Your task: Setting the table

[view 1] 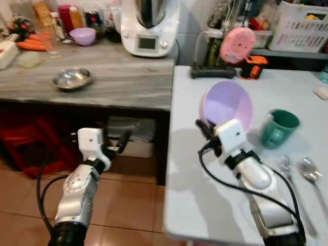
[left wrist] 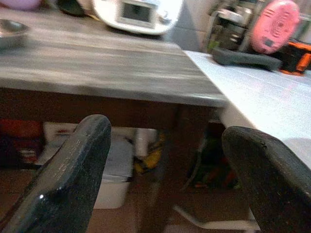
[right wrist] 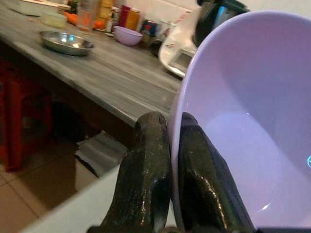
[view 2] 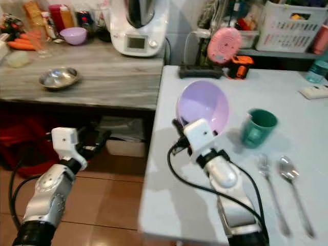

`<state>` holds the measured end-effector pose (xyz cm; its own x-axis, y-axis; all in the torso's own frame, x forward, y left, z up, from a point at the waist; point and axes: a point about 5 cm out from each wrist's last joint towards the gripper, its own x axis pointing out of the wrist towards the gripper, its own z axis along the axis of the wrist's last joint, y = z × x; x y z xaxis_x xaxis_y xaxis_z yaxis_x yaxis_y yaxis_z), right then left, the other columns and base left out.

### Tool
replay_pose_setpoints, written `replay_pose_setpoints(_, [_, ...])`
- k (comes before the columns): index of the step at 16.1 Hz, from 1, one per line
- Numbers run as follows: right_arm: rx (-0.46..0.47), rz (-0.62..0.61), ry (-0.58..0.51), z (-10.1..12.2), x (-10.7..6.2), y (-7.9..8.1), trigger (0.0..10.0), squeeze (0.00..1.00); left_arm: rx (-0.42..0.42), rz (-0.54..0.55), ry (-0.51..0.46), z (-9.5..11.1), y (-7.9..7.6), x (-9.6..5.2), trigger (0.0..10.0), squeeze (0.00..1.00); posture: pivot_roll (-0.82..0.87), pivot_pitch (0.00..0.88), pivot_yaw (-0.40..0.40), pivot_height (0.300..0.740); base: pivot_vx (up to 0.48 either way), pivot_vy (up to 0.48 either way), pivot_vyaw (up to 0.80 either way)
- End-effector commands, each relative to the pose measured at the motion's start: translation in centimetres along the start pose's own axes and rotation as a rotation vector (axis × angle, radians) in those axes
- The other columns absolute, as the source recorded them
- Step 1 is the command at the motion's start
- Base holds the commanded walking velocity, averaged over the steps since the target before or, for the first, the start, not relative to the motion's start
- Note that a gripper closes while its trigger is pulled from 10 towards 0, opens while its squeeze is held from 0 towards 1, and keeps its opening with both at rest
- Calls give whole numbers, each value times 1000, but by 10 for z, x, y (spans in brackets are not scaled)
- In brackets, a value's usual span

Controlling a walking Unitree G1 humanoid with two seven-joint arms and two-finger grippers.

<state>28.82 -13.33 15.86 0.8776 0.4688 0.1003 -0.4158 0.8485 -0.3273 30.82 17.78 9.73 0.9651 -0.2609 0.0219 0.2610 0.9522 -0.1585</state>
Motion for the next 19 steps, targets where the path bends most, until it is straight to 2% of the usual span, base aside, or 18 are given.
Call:
replay_pose_setpoints(1, [-30,-9,-25,7,0,-5,10000,0,6,-16,-6,1,-4,2,10000,0,-98,0,51,740,0,412,0])
replay_pose_setpoints(19, [-43,-3,-29,7,0,-6,10000,0,16,-13,-5,-2,-6,2,10000,0,-94,0,38,740,0,455,0])
